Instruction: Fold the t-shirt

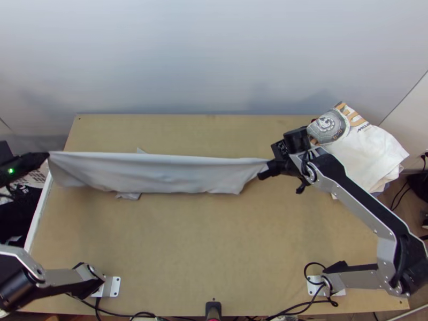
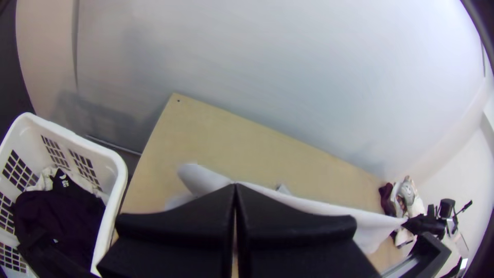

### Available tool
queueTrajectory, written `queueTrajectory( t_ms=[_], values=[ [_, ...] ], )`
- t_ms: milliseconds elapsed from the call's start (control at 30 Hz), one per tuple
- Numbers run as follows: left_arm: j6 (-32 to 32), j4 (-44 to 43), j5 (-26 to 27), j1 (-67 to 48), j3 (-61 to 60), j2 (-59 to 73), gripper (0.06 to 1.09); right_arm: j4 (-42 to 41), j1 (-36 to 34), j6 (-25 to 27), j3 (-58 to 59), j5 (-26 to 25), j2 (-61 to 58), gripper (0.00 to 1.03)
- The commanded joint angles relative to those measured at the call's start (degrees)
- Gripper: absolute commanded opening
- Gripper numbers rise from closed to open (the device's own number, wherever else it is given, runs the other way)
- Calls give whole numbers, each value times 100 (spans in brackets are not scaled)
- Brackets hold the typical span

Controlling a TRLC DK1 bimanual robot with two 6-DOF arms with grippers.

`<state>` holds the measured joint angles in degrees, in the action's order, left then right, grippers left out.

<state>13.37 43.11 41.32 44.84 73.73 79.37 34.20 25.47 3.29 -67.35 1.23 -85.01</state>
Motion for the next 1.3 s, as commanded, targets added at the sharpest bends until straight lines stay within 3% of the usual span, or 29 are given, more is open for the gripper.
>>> queueTrajectory(
  t_ms=[0,100,167,233,433,700,833,1100,1200,1267],
  values=[
    [-642,-655,-186,-432,299,702,9,-247,89,-162,-24,-115,-446,42],
    [-642,-787,-300,-582,282,887,9,8,89,-443,-85,-194,-604,78],
    [-660,-884,-388,-634,335,1063,9,237,54,-540,-138,-194,-727,91],
    [-695,-919,-476,-678,440,1256,9,360,54,-540,-129,-194,-762,95],
    [-704,-884,-520,-564,660,1449,9,553,212,-531,-182,-194,-850,95],
    [-80,-470,-467,51,686,1423,9,562,643,-514,-885,-194,-1676,92],
    [272,48,-388,60,730,1405,9,562,819,-478,-1395,-194,-2221,78],
    [606,523,-291,-19,642,1379,10,562,942,-443,-2572,-132,-3127,78],
    [615,540,-291,-19,625,1379,10,553,951,-452,-2871,70,-3329,58],
    [632,540,-291,-19,607,1379,10,544,959,-470,-3003,184,-3487,55]
  ],
)
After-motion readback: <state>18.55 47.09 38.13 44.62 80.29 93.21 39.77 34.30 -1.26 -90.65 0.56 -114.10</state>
